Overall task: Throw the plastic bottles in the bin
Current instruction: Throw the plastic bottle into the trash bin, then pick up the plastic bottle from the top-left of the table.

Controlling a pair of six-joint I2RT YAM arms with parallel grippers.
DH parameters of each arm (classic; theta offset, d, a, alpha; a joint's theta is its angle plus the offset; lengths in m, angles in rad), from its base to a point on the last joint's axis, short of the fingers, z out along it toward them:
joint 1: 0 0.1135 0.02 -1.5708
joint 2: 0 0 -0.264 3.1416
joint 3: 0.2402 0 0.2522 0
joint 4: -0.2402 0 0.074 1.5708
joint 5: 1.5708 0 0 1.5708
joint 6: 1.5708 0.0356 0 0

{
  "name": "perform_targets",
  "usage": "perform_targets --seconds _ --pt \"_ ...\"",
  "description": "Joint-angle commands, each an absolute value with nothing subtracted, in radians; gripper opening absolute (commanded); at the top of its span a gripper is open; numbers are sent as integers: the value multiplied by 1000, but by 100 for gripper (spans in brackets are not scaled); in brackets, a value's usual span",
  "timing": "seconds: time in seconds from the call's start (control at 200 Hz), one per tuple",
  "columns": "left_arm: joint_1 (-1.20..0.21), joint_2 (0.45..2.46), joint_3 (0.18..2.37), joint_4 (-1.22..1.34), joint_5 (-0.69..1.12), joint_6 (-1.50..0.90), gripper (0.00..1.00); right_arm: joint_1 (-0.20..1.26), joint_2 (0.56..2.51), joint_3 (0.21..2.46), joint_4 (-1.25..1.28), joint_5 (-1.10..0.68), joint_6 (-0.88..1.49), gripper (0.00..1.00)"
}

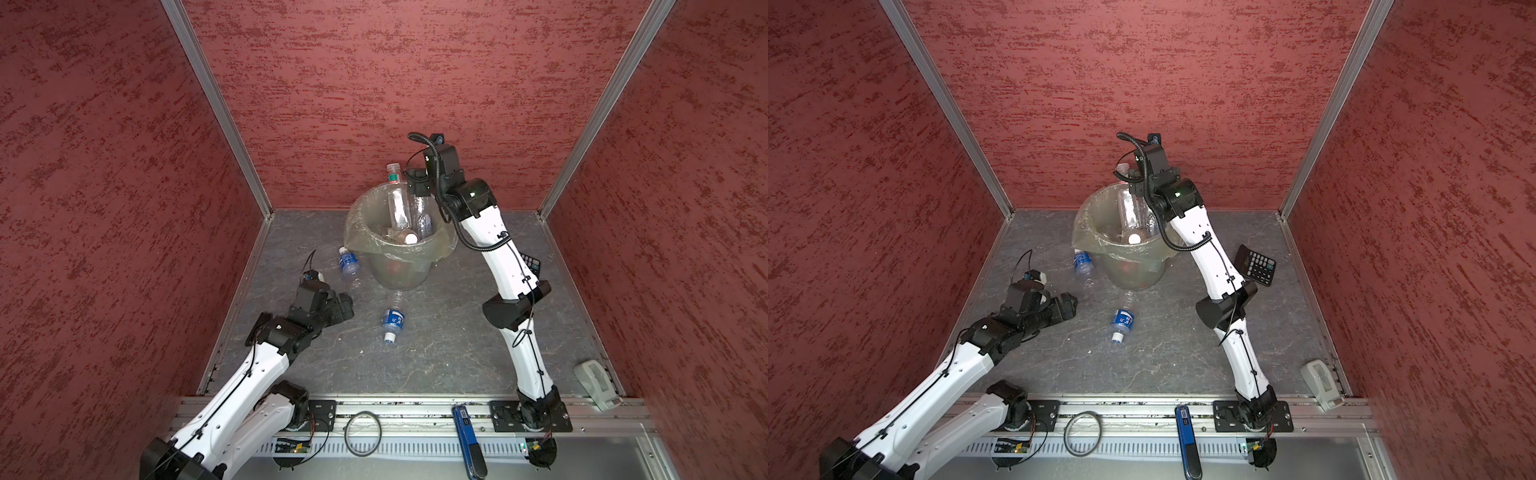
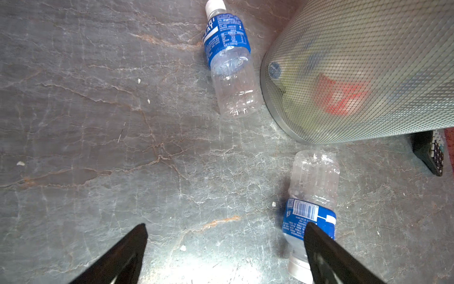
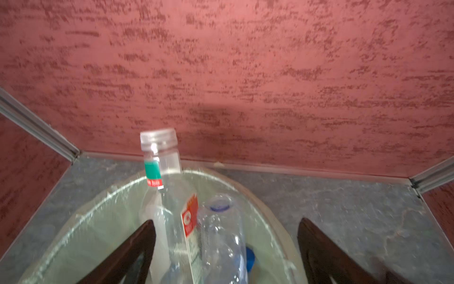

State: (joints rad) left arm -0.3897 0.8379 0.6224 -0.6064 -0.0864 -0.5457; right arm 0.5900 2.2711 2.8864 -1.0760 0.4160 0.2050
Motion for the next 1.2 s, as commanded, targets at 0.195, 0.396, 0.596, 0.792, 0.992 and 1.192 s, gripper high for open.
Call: perform_targets --seconds 0.195,0.396,0.596,0.792,0.992,1.192 --pt "-375 1007 671 -508 -90 -528 99 656 1632 2254 -846 462 197 90" --pt "-326 1207 797 -432 -101 -508 100 658 1256 1645 -712 446 307 82" --pt "-247 1382 907 -357 -35 -534 99 658 1050 1318 -728 436 421 80" --pt "-212 1539 1005 -304 0 -554 99 658 953 1201 -765 442 467 80" --pt "-200 1698 1121 -331 15 -589 100 658 927 1176 -770 446 480 80" --pt "-202 1830 1222 -401 -11 -591 100 657 927 1166 -765 442 482 80"
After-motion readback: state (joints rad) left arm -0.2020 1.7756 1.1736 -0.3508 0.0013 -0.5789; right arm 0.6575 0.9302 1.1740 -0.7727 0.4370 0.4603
